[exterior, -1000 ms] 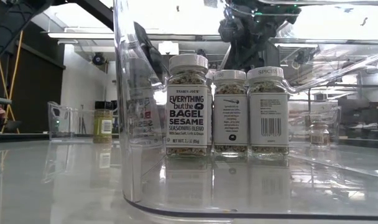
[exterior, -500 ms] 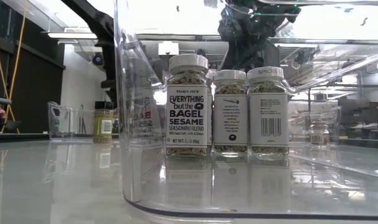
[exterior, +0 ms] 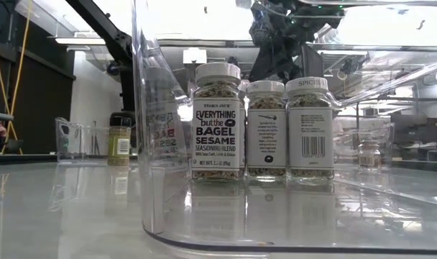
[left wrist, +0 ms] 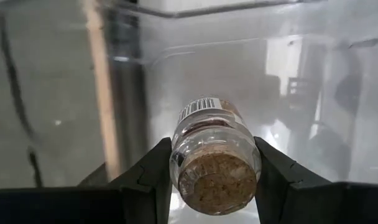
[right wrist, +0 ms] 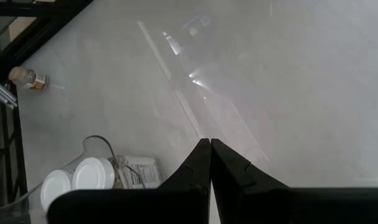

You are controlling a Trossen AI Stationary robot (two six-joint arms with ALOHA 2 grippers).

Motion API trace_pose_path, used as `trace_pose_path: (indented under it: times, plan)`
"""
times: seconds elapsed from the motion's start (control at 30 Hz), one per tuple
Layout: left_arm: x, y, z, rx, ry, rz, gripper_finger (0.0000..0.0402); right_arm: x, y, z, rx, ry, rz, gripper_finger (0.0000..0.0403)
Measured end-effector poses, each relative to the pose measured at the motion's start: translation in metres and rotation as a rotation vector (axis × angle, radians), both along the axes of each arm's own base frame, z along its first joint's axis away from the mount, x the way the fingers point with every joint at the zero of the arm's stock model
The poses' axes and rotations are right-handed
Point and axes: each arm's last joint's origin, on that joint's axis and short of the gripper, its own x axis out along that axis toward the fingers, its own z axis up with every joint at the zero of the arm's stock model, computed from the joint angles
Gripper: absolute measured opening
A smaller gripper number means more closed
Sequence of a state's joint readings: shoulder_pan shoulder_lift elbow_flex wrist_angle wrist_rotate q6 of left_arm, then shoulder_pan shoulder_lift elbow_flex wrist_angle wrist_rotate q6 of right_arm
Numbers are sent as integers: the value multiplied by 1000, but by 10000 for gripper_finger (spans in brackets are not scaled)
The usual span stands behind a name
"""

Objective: Sort spices by type
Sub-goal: Put the top left brown seasoning bottle into the top left transparent bin

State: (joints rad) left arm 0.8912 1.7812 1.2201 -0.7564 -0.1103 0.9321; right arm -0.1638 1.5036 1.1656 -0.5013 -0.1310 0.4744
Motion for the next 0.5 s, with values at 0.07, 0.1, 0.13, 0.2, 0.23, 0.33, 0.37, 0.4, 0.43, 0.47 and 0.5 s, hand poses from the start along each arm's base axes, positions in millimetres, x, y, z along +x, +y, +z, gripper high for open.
trace_pose_path:
  times: [0.07, 0.1, 0.13, 0.2, 0.23, 0.33, 0.37, 0.4, 0.43, 0.47, 0.5]
  plan:
    - [2, 0, -4, -19, -10, 5, 132, 0, 0, 0, 0, 0, 0, 0]
    - [3, 0, -6, -24, -10, 5, 132, 0, 0, 0, 0, 0, 0, 0]
    - [4, 0, -7, -25, -9, 2, 132, 0, 0, 0, 0, 0, 0, 0]
    - [5, 0, -8, -21, -4, 2, 132, 0, 0, 0, 0, 1, 0, 0]
    - [5, 1, -8, -16, -7, 3, 132, 0, 0, 0, -1, 0, 0, 0]
    - [7, 1, -7, 1, -23, 20, 132, 0, 0, 0, -1, 0, 1, 0]
    - [8, 2, -7, 8, -25, 29, 132, 0, 0, 0, -2, 0, 1, 0]
    - [8, 2, -7, 17, -30, 39, 139, 0, 0, 0, -2, 0, 1, 0]
    - [9, 3, -6, 27, -38, 44, 153, 0, 0, 0, -2, 0, 1, 0]
    - [10, 3, -6, 30, -43, 49, 172, 0, 0, 0, -2, 0, 1, 0]
    - [10, 3, -6, 29, -43, 49, 192, 0, 0, 0, -2, 0, 1, 0]
